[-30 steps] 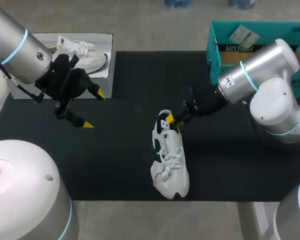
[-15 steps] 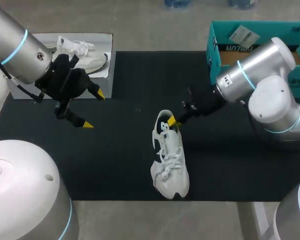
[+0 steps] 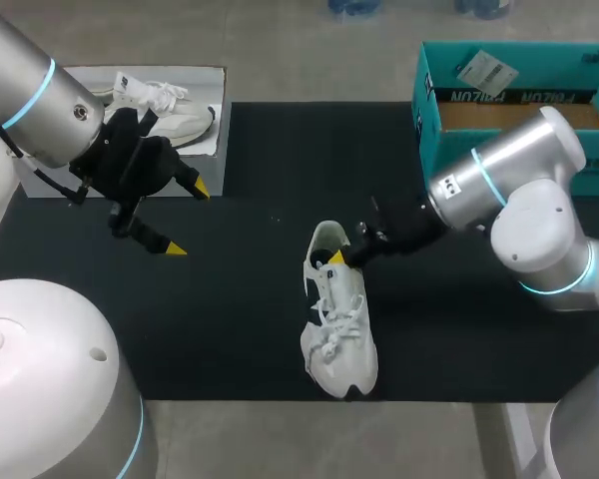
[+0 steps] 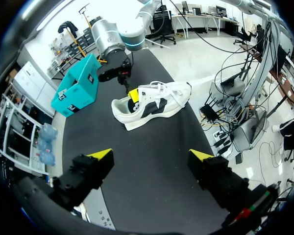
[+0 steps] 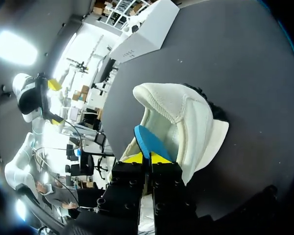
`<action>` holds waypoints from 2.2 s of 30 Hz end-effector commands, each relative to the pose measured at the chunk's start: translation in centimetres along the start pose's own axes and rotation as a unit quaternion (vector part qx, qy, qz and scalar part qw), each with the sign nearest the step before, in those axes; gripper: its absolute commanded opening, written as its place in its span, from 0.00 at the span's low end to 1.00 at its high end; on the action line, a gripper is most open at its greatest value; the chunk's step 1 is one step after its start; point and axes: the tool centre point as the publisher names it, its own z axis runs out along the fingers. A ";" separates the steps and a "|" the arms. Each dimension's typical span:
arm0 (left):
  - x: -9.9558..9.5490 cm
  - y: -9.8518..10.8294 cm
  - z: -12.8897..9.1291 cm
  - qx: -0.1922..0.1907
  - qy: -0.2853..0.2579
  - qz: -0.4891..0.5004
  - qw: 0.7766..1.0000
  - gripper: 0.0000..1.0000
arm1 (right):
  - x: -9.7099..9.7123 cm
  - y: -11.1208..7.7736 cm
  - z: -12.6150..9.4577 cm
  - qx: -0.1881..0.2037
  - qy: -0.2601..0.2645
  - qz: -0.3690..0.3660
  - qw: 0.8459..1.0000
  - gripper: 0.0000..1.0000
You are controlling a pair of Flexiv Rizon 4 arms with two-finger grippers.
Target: Take the shoe out of the shoebox, open the shoe tongue, remove and reinsert the insole, then place the shoe into the shoebox
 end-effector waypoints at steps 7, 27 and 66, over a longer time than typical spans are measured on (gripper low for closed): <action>0.0 0.0 0.0 -0.002 0.000 0.000 1.000 1.00 | 2.3 1.6 -2.4 -0.016 -0.037 -0.027 0.999 1.00; 0.0 0.0 0.0 -0.002 0.000 0.000 1.000 1.00 | 6.8 2.8 -4.3 0.025 -0.205 0.071 0.976 1.00; 0.0 0.0 0.0 -0.002 0.000 0.000 1.000 1.00 | 5.2 1.9 -3.2 0.113 -0.302 0.114 0.940 0.00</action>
